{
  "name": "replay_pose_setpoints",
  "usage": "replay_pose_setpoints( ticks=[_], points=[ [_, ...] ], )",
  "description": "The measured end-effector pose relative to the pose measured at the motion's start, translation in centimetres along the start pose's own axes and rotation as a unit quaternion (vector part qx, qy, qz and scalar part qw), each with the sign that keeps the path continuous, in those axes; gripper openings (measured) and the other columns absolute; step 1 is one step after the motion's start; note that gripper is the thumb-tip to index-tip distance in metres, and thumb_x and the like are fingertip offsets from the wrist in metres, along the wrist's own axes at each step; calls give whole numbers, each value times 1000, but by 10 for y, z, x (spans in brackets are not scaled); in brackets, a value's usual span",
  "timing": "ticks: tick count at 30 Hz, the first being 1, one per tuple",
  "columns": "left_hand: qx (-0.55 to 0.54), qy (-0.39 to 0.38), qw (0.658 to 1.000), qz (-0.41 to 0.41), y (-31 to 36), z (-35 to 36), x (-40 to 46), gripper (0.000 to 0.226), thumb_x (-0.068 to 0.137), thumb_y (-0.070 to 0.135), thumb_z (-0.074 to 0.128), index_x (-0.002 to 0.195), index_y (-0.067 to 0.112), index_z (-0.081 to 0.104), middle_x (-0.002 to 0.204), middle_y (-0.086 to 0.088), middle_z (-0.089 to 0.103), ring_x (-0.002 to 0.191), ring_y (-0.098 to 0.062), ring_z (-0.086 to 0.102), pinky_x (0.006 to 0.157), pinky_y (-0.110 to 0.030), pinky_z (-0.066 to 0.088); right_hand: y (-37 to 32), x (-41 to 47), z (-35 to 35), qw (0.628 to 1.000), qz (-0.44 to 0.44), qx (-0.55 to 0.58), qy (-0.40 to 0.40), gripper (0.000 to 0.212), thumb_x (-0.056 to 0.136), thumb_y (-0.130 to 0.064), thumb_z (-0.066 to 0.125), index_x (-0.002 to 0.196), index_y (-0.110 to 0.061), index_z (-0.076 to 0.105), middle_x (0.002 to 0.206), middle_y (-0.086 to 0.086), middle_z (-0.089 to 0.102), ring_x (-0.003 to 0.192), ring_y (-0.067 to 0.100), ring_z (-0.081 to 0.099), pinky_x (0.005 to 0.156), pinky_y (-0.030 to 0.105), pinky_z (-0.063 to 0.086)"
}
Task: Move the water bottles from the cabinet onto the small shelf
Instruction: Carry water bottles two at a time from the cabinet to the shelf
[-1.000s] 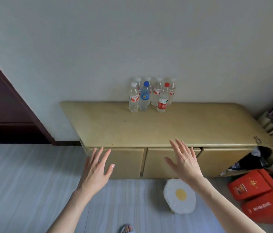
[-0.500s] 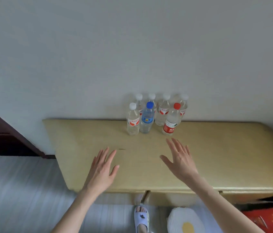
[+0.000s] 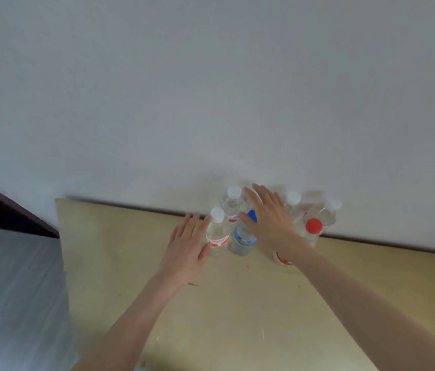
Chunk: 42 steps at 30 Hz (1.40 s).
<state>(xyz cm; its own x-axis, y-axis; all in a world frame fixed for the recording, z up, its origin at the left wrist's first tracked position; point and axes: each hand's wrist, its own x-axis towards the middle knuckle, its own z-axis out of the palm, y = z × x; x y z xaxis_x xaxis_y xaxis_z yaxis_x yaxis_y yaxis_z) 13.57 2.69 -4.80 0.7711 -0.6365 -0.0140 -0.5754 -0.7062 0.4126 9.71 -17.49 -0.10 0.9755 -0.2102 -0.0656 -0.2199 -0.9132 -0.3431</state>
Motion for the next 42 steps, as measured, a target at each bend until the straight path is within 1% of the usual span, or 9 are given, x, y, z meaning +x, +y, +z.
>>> replay_pose_setpoints(
  ticks=[3,8,15,21,24,28,33,37,42],
  points=[
    [1,1,1000,27,3,6,25,56,85,30,41,136,25,18,143,-16,37,132,-35,33,105,-47,32,-3,29,-2,1000,7,-14,-20,49,93,-31,44,137,-16,31,139,8,39,127,27,34,103,37,28],
    [-38,-34,998,25,2,7,43,55,91,29,47,139,29,21,152,2,20,139,-18,19,108,-33,25,-7,57,7,996,-5,-77,-44,44,93,-29,44,133,-15,35,131,9,44,118,27,42,96,37,31],
    [-131,-5,991,1,-4,-6,45,35,85,30,58,116,22,44,118,9,52,102,-15,50,73,-26,37,-17,69,15,997,5,-27,-74,37,86,0,48,122,-6,42,120,12,42,104,29,50,80,37,43],
    [-274,-4,957,-96,-36,-10,26,27,83,29,61,102,31,41,95,3,63,84,-21,60,75,-34,48,-30,76,20,993,-19,-86,-78,32,81,3,54,111,-6,45,113,12,43,99,28,50,73,33,40],
    [-295,19,943,-152,-62,-14,12,23,83,25,63,98,29,46,90,2,65,83,-21,61,66,-23,45,-48,73,28,987,-31,-135,-80,35,82,0,53,115,-7,42,114,11,48,105,27,47,76,35,42],
    [-277,32,954,-106,-84,-23,0,26,85,16,60,109,14,52,89,3,63,79,-20,58,61,-18,37,-73,59,40,984,-6,-157,-84,31,83,1,50,113,-3,42,116,13,49,109,27,47,81,36,43],
    [-301,52,947,-97,-112,-47,-18,27,82,31,54,107,19,54,94,4,62,88,-19,57,73,-26,37,-97,17,40,993,113,-1,-20,29,90,-17,50,113,-2,44,118,14,48,109,28,46,83,28,31],
    [-360,48,928,-86,-125,-60,-41,19,84,31,57,101,25,52,97,3,61,95,-17,56,77,-25,36,-121,-37,50,964,207,149,78,30,86,-22,58,109,-4,51,114,13,53,103,28,50,78,26,32],
    [-394,18,918,-38,-117,-62,-63,50,68,61,44,105,29,51,102,12,60,98,-5,54,81,-20,38,-134,-110,55,962,188,155,122,28,85,-24,60,105,-6,52,103,9,53,82,21,46,70,27,33]
  ],
)
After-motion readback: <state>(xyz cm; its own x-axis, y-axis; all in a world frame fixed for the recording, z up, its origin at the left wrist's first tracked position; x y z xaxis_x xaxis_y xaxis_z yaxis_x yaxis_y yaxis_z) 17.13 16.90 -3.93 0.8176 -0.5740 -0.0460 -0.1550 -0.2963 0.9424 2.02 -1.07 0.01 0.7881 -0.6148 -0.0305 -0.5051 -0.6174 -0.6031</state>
